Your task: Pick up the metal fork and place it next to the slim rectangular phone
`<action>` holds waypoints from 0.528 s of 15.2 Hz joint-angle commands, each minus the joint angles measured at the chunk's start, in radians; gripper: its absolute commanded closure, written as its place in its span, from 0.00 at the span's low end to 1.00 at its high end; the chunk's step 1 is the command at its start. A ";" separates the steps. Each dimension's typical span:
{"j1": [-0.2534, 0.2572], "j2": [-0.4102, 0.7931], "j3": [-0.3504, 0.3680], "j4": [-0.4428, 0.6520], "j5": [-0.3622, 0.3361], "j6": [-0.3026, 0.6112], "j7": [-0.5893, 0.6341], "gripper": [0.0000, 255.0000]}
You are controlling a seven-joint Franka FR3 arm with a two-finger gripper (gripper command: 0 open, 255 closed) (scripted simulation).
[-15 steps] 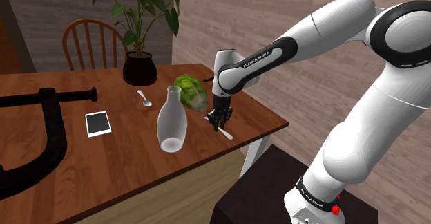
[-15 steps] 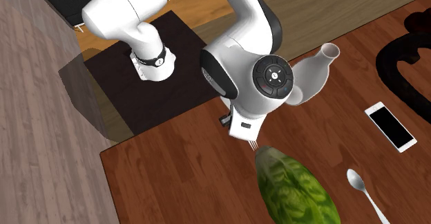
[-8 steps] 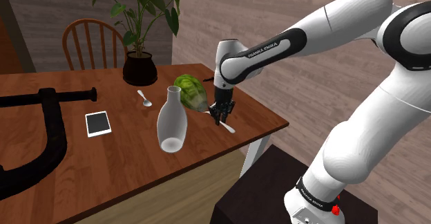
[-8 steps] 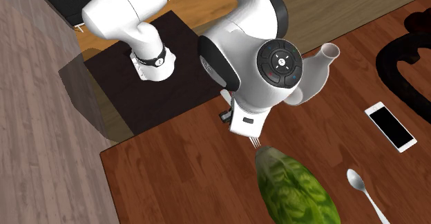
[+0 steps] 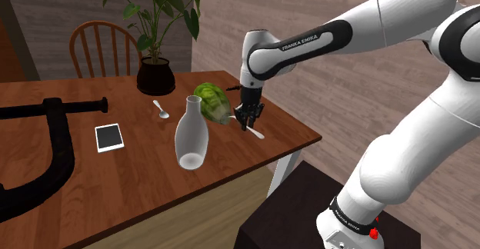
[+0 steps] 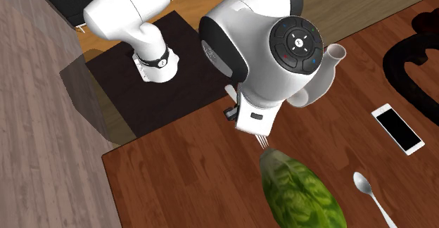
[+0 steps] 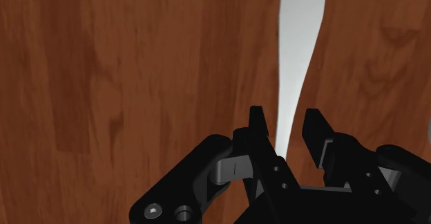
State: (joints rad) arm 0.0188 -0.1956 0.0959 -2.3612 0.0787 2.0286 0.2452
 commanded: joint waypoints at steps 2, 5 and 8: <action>0.000 -0.016 -0.001 0.020 0.000 -0.036 0.001 1.00; 0.017 0.087 0.026 0.125 -0.001 -0.035 0.047 1.00; 0.034 0.192 0.048 0.239 -0.009 -0.043 0.092 1.00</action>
State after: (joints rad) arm 0.0473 -0.0522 0.1366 -2.1653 0.0744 1.9797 0.3219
